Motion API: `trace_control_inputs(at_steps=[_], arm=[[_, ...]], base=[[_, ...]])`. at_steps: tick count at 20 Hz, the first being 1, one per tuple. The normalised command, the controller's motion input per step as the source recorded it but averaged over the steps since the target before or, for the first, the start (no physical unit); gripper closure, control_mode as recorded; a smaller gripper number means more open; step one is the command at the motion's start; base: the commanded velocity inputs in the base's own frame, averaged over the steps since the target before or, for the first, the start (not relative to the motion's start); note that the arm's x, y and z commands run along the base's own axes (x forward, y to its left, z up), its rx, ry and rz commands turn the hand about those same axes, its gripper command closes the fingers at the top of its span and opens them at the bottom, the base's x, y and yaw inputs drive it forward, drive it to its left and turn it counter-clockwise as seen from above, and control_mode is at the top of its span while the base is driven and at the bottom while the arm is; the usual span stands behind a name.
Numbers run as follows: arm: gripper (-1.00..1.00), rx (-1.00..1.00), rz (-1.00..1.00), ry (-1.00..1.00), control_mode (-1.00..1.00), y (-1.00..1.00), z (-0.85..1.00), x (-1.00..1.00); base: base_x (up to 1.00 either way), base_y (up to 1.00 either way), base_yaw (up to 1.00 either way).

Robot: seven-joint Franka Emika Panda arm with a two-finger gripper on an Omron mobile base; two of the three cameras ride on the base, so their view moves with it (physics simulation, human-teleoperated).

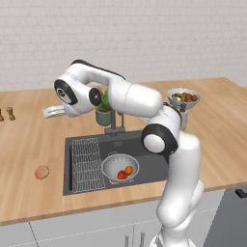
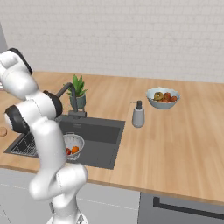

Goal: Put the colander in the sink, put the tangerine, peach, apple in the colander, and turn on the sink faucet and pour water over the colander.

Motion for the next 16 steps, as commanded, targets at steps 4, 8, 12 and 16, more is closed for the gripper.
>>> trace_control_inputs(at_steps=[4,8,12,16], arm=[[-1.00,-0.38,0.12,-0.17,-1.00,1.00,-0.45,0.02],[-1.00,-0.31,0.01,0.06,-1.00,1.00,-0.33,0.05],[-1.00,-0.28,0.00,0.22,-1.00,1.00,-0.35,0.01],[-1.00,-0.30,-0.05,0.27,-1.00,1.00,-0.27,0.00]], base=[[0.00,0.00,0.00],[0.00,0.00,0.00],[0.00,0.00,0.00],[0.00,0.00,0.00]])
